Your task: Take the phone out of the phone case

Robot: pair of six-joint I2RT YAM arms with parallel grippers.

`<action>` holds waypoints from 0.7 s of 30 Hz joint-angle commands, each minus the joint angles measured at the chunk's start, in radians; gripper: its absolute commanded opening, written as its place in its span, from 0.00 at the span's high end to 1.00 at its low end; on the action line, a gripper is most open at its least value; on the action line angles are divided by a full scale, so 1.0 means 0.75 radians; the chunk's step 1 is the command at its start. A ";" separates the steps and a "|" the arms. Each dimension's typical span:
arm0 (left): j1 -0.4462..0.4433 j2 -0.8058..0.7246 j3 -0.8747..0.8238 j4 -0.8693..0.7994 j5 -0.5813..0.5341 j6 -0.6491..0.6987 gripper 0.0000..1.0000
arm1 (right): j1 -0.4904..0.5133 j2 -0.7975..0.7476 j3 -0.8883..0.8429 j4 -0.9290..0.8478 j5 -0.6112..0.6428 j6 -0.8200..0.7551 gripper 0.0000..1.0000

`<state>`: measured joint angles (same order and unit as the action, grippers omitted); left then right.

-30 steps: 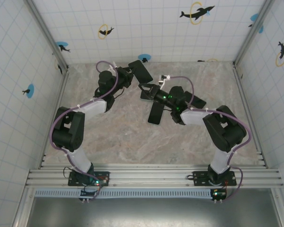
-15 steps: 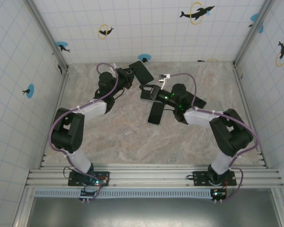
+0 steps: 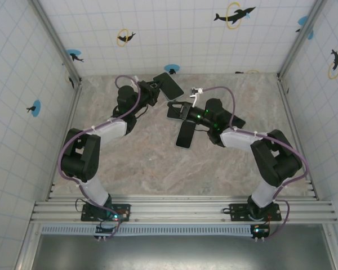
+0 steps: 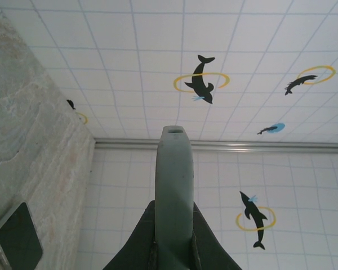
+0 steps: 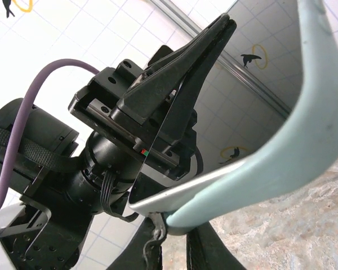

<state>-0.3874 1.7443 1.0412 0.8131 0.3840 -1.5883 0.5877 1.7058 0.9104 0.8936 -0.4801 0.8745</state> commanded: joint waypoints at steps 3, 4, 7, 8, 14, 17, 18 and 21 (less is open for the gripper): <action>-0.008 -0.115 0.032 0.046 0.100 0.125 1.00 | -0.064 -0.049 -0.032 -0.067 -0.008 -0.068 0.73; -0.004 -0.113 0.043 0.030 0.112 0.159 1.00 | -0.072 -0.061 -0.047 -0.060 -0.038 -0.074 0.70; 0.012 -0.109 0.074 -0.001 0.150 0.258 1.00 | -0.108 -0.118 -0.098 -0.068 -0.137 -0.124 0.59; 0.019 -0.104 0.095 -0.019 0.178 0.304 1.00 | -0.125 -0.139 -0.108 -0.098 -0.177 -0.155 0.56; 0.049 -0.091 0.180 -0.067 0.354 0.534 1.00 | -0.228 -0.207 -0.101 -0.211 -0.391 -0.275 0.50; 0.051 -0.100 0.162 0.051 0.450 0.577 1.00 | -0.260 -0.203 -0.054 -0.280 -0.511 -0.351 0.50; 0.052 -0.100 0.169 0.075 0.496 0.601 1.00 | -0.263 -0.199 -0.030 -0.323 -0.547 -0.393 0.50; 0.054 -0.102 0.190 0.121 0.601 0.641 1.00 | -0.264 -0.184 0.028 -0.407 -0.632 -0.508 0.52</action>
<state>-0.3515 1.7088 1.1309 0.7826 0.7040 -1.1870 0.3904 1.5776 0.8627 0.6579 -0.8322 0.6109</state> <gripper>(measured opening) 0.126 0.484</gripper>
